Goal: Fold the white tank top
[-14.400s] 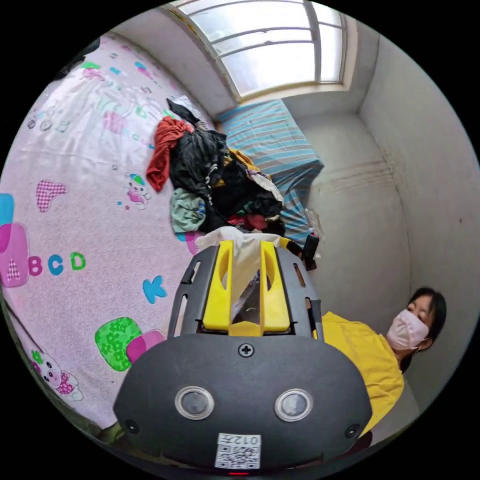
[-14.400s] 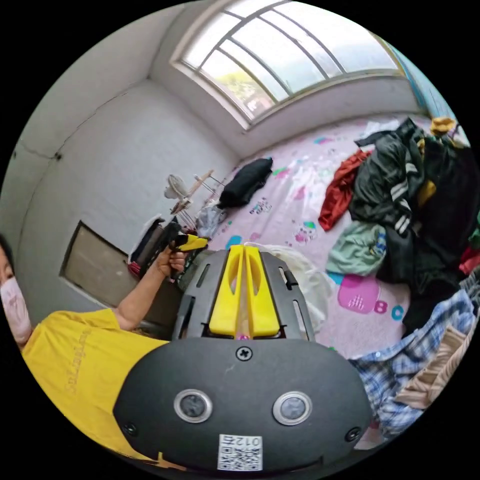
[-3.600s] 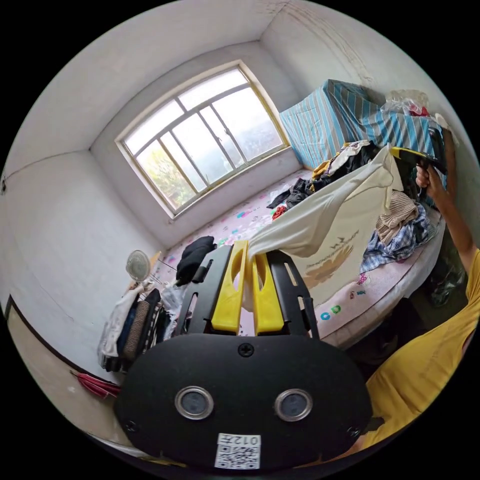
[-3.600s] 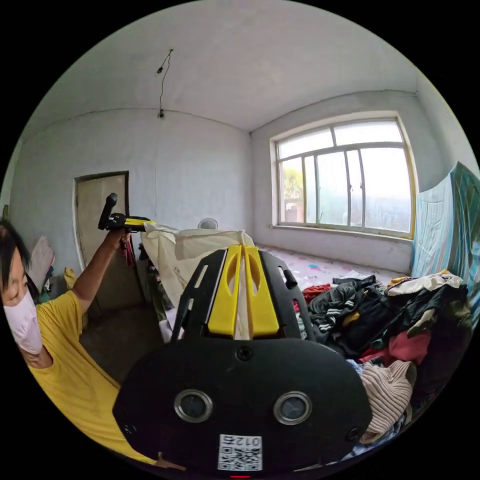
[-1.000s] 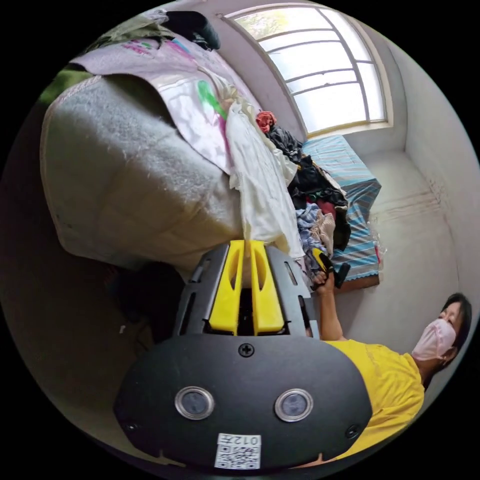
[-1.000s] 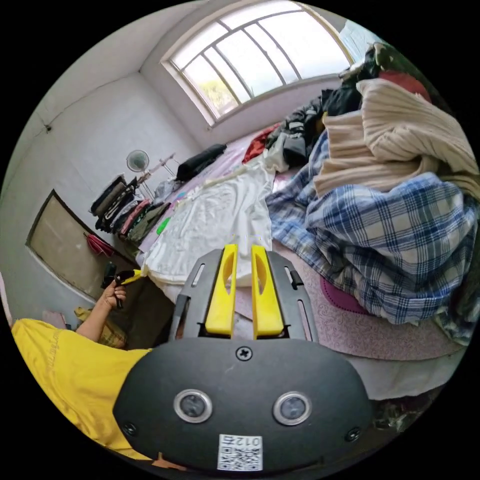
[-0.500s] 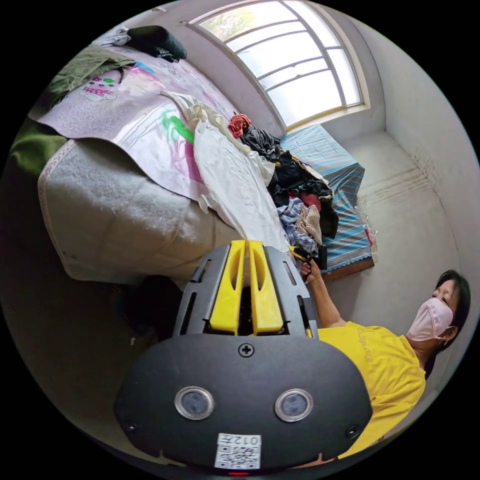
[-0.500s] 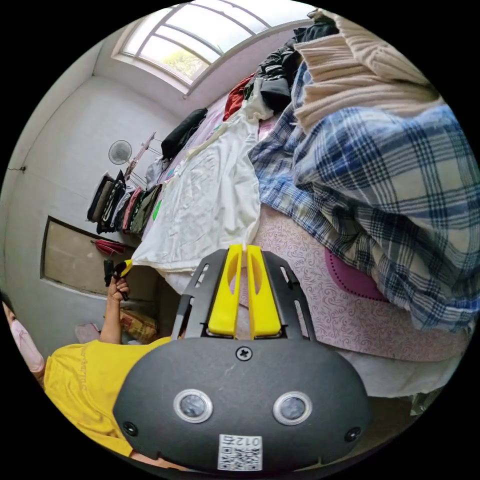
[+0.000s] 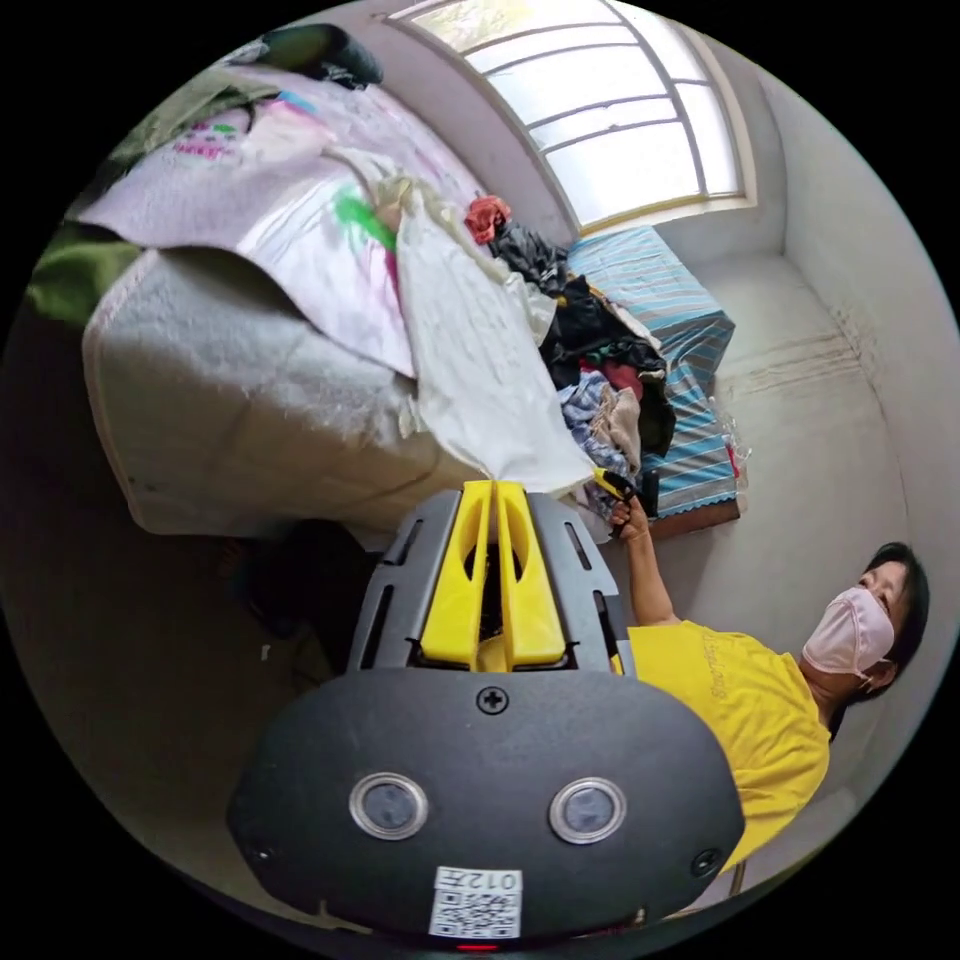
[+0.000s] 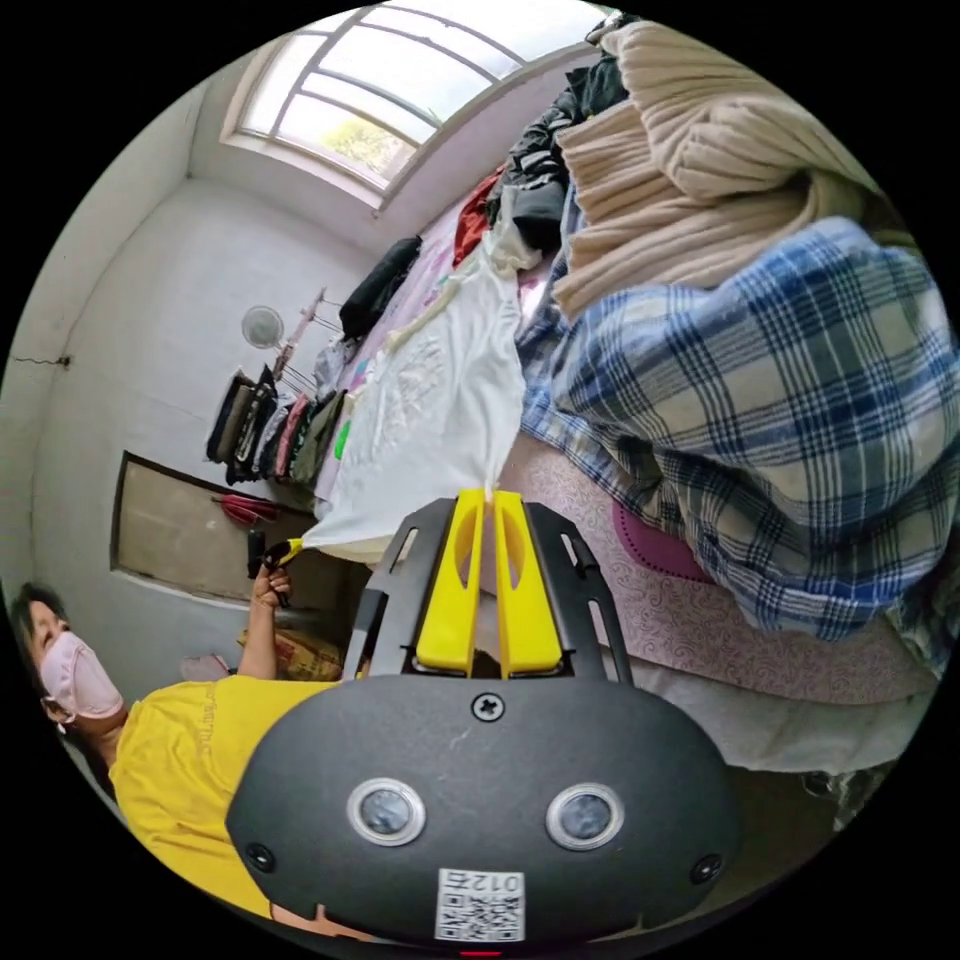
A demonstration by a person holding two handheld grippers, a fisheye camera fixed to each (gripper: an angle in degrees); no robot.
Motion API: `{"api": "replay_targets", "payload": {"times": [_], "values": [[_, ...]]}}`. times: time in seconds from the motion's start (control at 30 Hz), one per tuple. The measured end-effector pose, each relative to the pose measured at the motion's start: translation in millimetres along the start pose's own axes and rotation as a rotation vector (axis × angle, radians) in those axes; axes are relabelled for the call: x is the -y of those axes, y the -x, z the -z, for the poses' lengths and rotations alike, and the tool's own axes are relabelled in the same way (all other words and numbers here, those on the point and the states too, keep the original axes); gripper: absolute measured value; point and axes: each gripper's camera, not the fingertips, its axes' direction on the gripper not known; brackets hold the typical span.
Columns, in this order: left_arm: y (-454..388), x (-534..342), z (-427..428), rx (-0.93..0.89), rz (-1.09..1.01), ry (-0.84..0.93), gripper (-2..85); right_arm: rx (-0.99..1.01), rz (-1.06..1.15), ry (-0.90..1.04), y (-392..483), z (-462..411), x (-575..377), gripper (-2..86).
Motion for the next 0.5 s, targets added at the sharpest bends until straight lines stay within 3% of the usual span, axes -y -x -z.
{"api": "replay_targets", "payload": {"times": [0.1,0.2,0.33,0.5], "values": [[-35.4,6.5,34.0,-0.026,-0.064,-0.087,0.7,0.044,0.041,-0.091,8.8,15.5,6.6,2.0],[-51.8,8.3,39.0,0.104,-0.074,-0.073,0.9,-0.072,0.035,-0.051,7.8,2.5,9.0,1.9],[-35.4,-16.1,-13.3,0.155,-0.042,0.054,2.3,-0.139,0.016,0.043,-6.6,-37.9,-5.3,1.9],[-28.3,-48.4,-74.4,0.230,-0.041,0.080,7.0,-0.232,0.019,0.043,-12.5,-63.7,-16.4,1.7]]}}
